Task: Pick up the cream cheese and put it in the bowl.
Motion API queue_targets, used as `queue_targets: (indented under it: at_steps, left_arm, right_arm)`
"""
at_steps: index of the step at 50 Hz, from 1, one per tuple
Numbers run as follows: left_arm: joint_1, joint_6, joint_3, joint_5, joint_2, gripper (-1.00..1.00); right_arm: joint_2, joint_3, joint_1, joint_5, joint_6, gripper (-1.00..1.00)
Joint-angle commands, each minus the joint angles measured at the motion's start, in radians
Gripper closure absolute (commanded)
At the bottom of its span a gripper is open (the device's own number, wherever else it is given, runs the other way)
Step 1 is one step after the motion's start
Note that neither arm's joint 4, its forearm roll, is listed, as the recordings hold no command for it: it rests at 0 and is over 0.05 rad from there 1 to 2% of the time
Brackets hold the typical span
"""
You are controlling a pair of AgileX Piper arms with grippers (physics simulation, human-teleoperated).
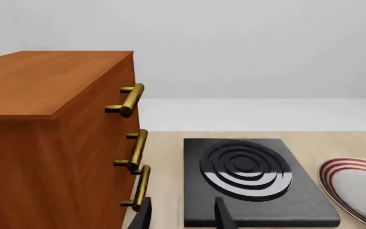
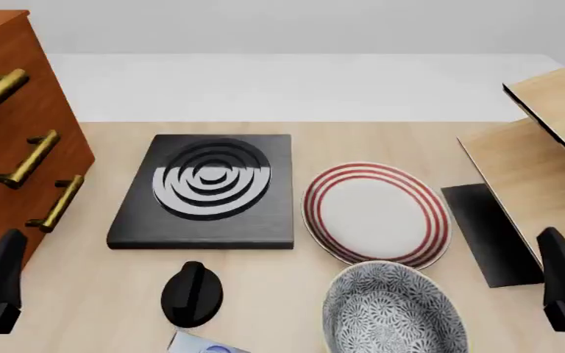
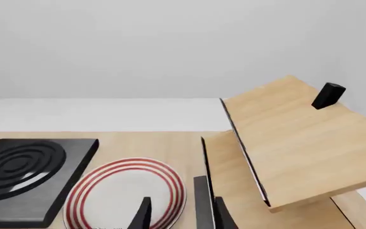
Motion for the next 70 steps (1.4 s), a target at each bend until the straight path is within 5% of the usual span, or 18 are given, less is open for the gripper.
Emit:
queue_targets:
  at_steps: [1,13,34,56,70]
  left_arm:
    - [0.0,0.0,0.0,0.0,0.0,-1.0]
    - [0.0,0.0,0.0,0.0,0.0,-1.0]
    - [0.0,0.0,0.0,0.0,0.0,-1.0]
    - [0.0,0.0,0.0,0.0,0.0,-1.0]
    - [0.0,0.0,0.0,0.0,0.0,-1.0]
  right_arm:
    - [-0.011,-0.007,0.025,0.017,-0.002,-1.0]
    - [0.024,-0.139,0.125,0.112,-0.068,-1.0]
    - [0.323,-0.391,0.518,0.25,-0.231,-1.0]
    - [0.698,-0.466,0.82,0.145,-0.34,-1.0]
    - [0.906,-0.521,0.957,0.093,-0.322,-1.0]
